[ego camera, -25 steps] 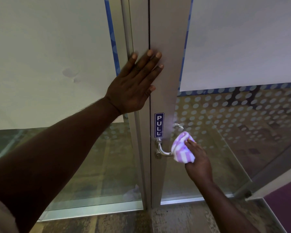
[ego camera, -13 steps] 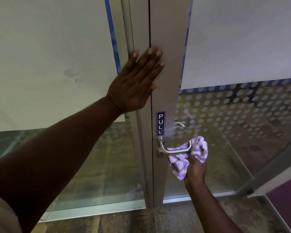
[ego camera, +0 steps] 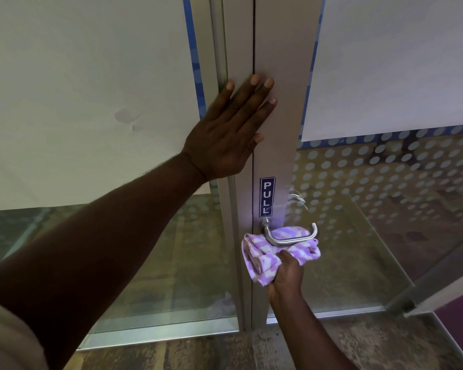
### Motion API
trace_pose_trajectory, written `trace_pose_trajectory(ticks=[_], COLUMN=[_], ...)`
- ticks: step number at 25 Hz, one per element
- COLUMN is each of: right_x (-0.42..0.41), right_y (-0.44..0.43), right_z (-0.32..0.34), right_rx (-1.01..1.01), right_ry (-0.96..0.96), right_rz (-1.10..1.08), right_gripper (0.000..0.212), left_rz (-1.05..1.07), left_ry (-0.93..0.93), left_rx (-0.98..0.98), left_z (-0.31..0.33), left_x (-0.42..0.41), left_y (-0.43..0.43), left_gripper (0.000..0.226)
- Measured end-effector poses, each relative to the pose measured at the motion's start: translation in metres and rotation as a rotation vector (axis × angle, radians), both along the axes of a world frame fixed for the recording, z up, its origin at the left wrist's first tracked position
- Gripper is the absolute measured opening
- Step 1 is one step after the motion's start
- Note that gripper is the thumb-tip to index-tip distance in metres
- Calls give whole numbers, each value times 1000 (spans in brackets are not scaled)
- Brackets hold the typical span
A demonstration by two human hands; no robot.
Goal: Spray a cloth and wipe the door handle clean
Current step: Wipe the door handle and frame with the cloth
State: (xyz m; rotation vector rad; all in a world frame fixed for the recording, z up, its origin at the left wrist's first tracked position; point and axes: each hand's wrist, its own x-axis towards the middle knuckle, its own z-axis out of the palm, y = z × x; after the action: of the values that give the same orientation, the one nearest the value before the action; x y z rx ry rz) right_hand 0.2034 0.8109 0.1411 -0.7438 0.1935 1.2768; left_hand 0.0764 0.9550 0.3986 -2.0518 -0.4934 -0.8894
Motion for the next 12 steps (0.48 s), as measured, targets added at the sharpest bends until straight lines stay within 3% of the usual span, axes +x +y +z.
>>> trace_pose_trajectory(ticks=[3,7,10,12], right_x=[-9,-16,-18,-20], right_y=[9,11,10,5], right_z=[8,22,33,37], right_rx=[125,117,30,-32], right_ry=[127,247,115,56], right_rz=[27,132,159,200], right_gripper=[46,49,30,37], left_rz=[-4,-11,-19,-32], left_ry=[-4,-13,-20,-24], left_rx=[5,15,24,22], left_z=[-1,-1,-2,-1], left_x=[1,2,1,0], left_y=[1,1,2,2], left_gripper=[55,55,55,55])
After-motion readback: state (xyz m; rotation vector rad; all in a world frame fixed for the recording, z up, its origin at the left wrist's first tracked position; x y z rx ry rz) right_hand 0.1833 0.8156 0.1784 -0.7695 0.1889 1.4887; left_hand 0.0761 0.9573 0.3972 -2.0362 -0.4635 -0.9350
